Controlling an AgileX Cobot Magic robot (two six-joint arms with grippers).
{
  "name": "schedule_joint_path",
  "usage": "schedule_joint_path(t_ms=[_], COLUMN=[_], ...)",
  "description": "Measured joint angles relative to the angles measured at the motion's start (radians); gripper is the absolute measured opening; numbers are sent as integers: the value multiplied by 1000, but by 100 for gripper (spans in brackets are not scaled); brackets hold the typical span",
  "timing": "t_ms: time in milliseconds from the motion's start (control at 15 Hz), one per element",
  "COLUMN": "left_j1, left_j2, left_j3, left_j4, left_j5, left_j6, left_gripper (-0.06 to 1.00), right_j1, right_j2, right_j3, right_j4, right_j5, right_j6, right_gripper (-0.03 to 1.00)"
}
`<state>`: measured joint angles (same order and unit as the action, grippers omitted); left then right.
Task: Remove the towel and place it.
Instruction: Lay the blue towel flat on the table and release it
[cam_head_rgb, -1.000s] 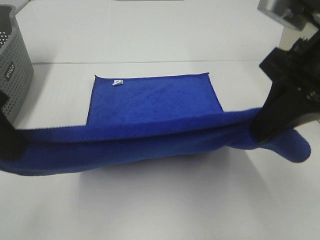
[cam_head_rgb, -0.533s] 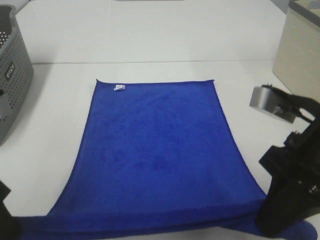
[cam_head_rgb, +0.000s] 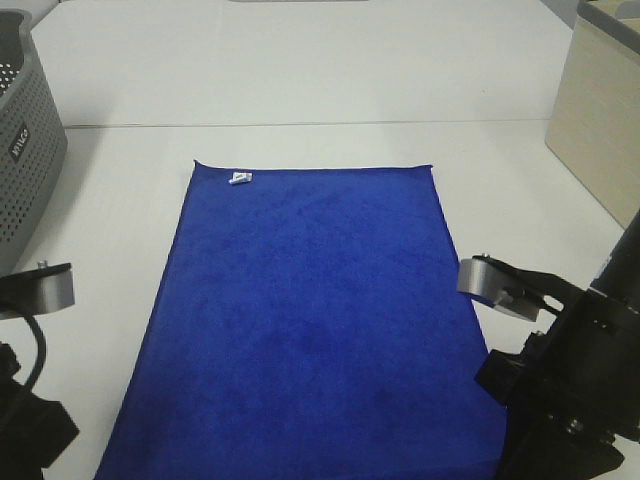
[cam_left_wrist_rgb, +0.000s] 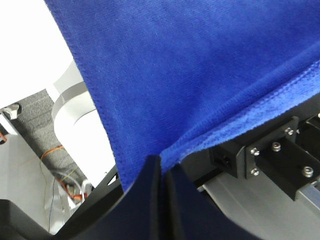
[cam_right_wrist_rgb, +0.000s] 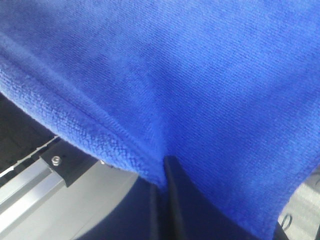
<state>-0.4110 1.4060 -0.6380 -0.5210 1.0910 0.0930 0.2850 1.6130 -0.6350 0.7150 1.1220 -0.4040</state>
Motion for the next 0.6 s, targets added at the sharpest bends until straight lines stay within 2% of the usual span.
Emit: schedule_joint_path(t_ms=[267, 600], left_j1=[1, 2], left_j2=[206, 250], left_j3=[0, 0], left_j4=[-52, -78], left_j5=[-24, -21], left_j6=[99, 125], left_gripper=[0, 0], right_j1=[-3, -4], right_j2=[131, 154], right_j3=[6, 71], right_j4=[-12, 2], right_j5=[-15, -40], right_j6=[-32, -57], right_gripper=[2, 2])
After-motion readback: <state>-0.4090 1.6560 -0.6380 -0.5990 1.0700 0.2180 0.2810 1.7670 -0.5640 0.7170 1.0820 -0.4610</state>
